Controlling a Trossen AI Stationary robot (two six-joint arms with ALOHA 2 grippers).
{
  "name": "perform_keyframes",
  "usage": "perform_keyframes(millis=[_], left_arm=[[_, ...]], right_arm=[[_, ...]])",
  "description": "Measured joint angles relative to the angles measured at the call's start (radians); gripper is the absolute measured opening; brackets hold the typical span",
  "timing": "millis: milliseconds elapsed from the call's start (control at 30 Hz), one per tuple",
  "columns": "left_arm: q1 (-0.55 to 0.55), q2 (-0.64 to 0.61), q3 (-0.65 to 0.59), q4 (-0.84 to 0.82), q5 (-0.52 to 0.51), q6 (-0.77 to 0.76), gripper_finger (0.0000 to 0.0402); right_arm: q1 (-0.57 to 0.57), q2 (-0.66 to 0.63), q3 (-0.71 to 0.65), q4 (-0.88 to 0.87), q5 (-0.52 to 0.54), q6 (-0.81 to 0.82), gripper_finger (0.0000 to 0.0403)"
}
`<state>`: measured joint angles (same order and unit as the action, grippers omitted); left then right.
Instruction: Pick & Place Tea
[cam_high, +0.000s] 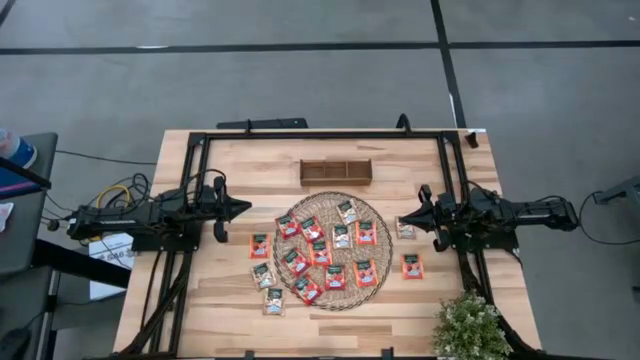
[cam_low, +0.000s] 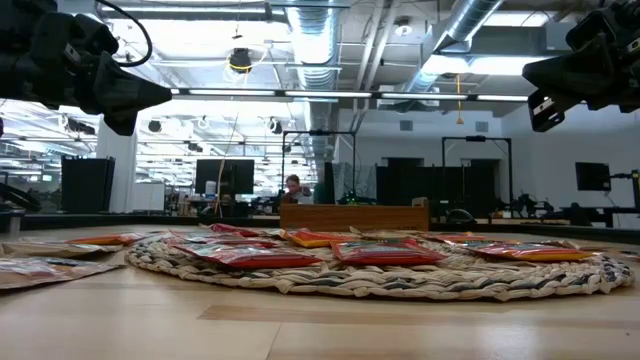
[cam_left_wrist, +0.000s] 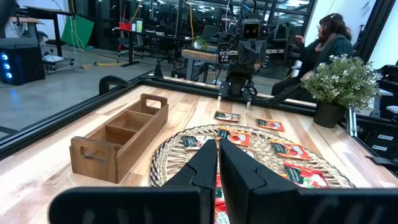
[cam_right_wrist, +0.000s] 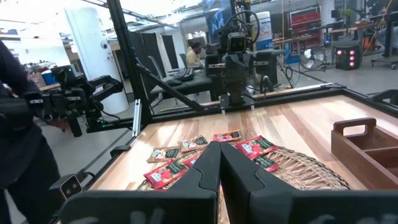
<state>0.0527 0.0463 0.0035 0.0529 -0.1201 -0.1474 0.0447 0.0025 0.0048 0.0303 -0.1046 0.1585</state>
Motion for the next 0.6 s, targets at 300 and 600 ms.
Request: perform_keyframes(millis=[300,600], left_arm=[[0.0,0.0,0.0,0.0,0.0,0.0,0.0008],[0.0,0.0,0.0,0.002,-0.01,-0.001,0.0008]], right_arm=[[0.0,0.0,0.0,0.0,0.0,0.0,0.0],[0.0,0.0,0.0,0.016,0.0,0.005,0.0]])
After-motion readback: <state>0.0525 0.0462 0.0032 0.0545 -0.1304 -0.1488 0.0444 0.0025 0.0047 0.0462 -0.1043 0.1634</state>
